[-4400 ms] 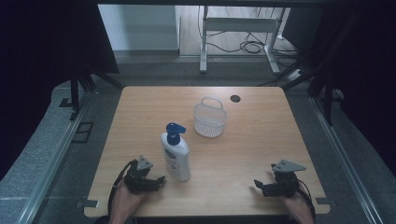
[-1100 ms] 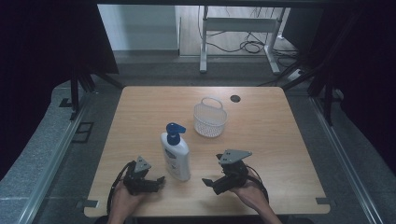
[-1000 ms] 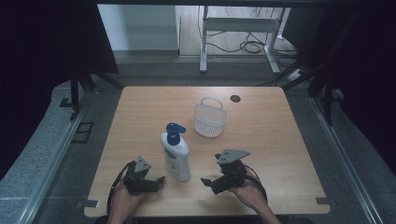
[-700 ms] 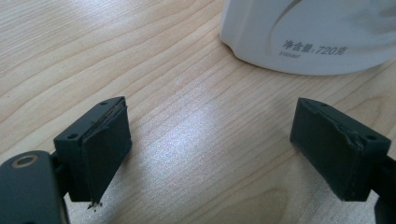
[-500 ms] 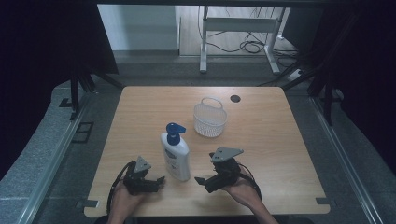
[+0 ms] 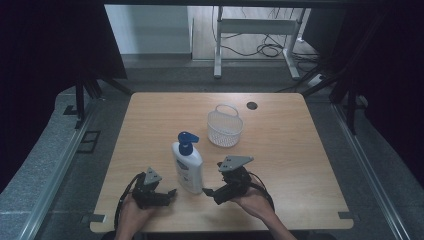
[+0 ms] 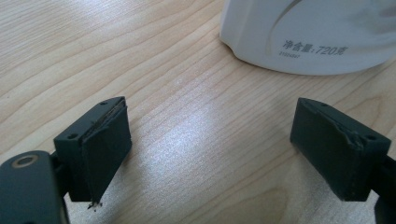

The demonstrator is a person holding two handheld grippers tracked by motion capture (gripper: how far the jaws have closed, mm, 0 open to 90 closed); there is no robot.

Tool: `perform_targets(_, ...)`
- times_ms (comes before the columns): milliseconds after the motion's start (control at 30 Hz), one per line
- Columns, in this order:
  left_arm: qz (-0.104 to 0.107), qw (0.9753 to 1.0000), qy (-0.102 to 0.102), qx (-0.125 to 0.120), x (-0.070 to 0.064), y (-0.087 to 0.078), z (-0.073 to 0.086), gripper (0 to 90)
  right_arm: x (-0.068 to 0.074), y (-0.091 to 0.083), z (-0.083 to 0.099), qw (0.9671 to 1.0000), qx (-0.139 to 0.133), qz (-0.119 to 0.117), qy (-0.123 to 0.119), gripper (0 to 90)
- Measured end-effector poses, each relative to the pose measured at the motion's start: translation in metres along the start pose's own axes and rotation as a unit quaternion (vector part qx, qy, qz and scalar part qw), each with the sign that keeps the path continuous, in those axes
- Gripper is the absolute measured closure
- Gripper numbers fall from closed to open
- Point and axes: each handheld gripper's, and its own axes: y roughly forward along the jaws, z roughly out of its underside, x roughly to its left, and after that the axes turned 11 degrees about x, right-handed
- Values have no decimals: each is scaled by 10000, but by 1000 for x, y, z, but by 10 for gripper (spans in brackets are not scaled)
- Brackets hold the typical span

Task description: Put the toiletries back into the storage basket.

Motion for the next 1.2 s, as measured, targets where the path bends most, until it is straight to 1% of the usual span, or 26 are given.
perform_targets(133, 6, 10000, 4, 7, 0, 0, 0, 116, 1, 1, -6, 10000, -15, 6, -24, 20)
perform_targets(333, 3, 10000, 7, 1, 0, 0, 0, 116, 3, 3, -16, 9999, -97, 27, 37, 44)
perform_targets(467, 4, 10000, 9, 3, 0, 0, 0, 116, 3, 4, -23, 9998, -180, -27, 99, 68)
perform_targets(633, 13, 10000, 18, 8, 0, 0, 0, 117, 5, 8, -31, 9996, -237, -75, 109, 93)
perform_targets(833, 15, 10000, 23, 10, 0, 0, 0, 116, 9, 13, -40, 9996, -267, -77, 94, 127)
perform_targets(1000, 19, 10000, 32, 12, 1, 0, 0, 117, 12, 18, -48, 9996, -280, -9, 26, 135)
perform_targets(1200, 21, 10000, 25, 2, 1, 0, 0, 116, 16, 25, -56, 9995, -294, 130, -42, 160)
